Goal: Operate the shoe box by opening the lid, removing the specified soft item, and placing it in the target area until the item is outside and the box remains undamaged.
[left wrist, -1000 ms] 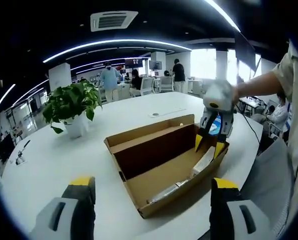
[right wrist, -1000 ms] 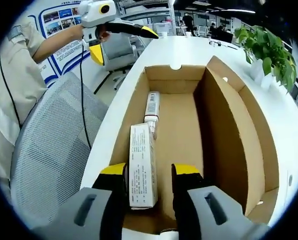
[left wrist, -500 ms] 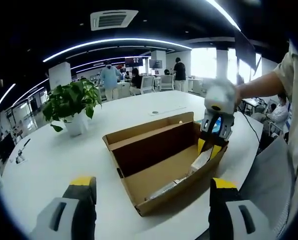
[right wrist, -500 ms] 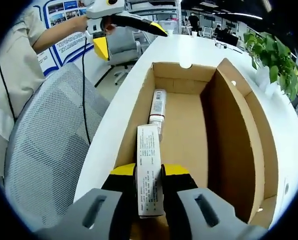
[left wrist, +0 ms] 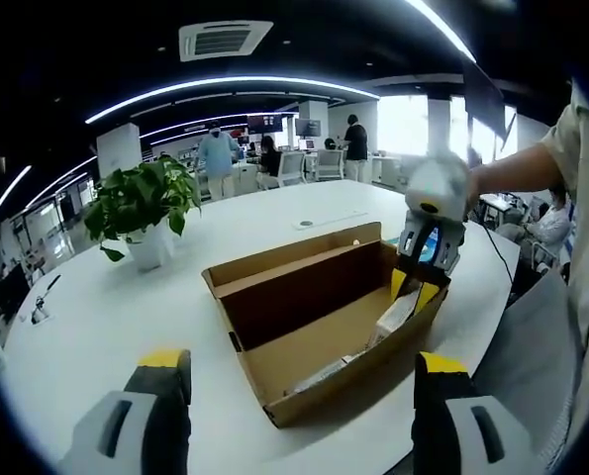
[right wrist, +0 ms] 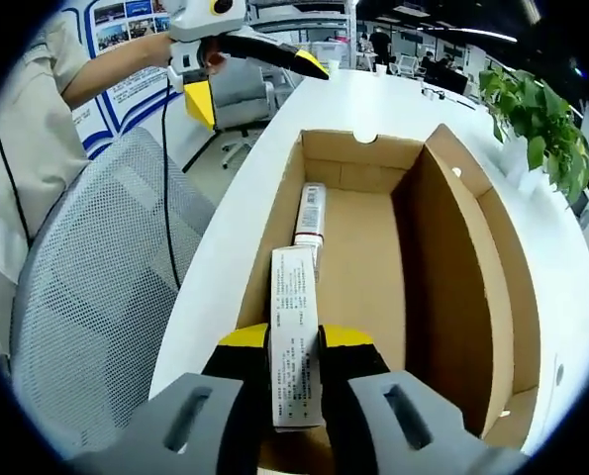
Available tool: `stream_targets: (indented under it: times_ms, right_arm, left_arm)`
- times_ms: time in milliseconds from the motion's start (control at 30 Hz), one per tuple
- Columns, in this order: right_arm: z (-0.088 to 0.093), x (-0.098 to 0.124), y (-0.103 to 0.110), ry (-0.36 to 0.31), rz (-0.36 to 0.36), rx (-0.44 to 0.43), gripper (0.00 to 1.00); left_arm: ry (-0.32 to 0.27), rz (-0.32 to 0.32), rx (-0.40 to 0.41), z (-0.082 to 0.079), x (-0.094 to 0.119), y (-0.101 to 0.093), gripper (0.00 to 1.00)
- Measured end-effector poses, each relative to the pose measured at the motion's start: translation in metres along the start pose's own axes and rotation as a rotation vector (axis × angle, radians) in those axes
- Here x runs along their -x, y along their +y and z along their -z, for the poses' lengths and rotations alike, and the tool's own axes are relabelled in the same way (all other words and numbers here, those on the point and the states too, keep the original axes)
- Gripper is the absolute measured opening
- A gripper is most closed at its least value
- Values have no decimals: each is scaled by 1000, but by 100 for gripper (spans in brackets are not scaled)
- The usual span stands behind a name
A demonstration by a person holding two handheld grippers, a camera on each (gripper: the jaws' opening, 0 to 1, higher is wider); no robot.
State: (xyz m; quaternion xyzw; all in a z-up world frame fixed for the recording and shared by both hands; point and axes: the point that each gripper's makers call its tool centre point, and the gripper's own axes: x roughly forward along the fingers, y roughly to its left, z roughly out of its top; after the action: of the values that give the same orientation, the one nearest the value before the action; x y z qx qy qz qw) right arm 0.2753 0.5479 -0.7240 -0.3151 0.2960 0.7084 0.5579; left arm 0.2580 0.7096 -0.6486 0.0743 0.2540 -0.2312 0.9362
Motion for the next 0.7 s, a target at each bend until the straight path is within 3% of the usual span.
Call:
stream_targets:
  times_ms: [700]
  right_arm:
    - [-23,49,-11,-61,63,-19,15]
  left_arm:
    - [-35,22,2,-9,2,-8,100]
